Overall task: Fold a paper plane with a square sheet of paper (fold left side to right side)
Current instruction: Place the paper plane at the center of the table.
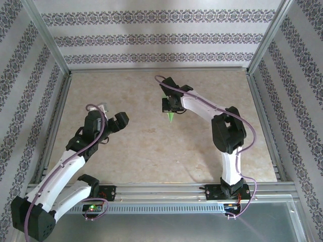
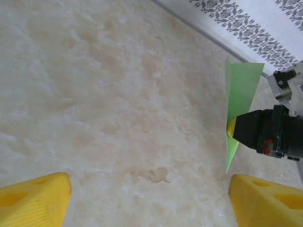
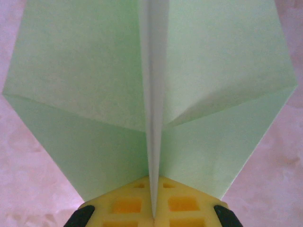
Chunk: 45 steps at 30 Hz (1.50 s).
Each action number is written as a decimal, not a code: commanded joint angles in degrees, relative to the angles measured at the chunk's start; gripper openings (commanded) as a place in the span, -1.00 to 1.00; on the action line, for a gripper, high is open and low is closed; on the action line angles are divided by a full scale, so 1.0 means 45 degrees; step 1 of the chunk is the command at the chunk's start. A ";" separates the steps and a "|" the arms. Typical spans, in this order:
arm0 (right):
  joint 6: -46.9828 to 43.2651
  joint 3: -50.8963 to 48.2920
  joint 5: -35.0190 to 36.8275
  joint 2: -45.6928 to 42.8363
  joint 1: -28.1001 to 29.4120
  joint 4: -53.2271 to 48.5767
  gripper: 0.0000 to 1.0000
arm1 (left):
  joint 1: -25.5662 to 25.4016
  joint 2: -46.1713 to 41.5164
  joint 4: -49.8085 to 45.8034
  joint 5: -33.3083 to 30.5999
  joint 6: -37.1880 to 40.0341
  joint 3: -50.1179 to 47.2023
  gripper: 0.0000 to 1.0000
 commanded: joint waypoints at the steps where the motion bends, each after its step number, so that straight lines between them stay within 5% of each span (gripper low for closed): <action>1: 0.0095 0.1032 0.0545 0.0856 0.0080 -0.1067 -0.94 | 0.0245 -0.0354 -0.1198 -0.0554 0.0685 -0.0357 0.79; 7: 0.0356 0.2458 0.0655 0.2108 0.0482 -0.1597 -0.94 | 0.0393 -0.0599 -0.1198 -0.0575 0.0935 -0.0620 0.96; 21: 0.0888 0.4801 0.0989 0.3969 0.0871 -0.2764 -0.90 | 0.0591 -0.0995 -0.1646 -0.0413 0.1307 -0.1017 1.00; 45: 0.1170 0.5303 0.1005 0.5198 0.0828 -0.3122 -0.69 | 0.0610 -0.1054 -0.1960 -0.0349 0.1464 -0.1106 1.00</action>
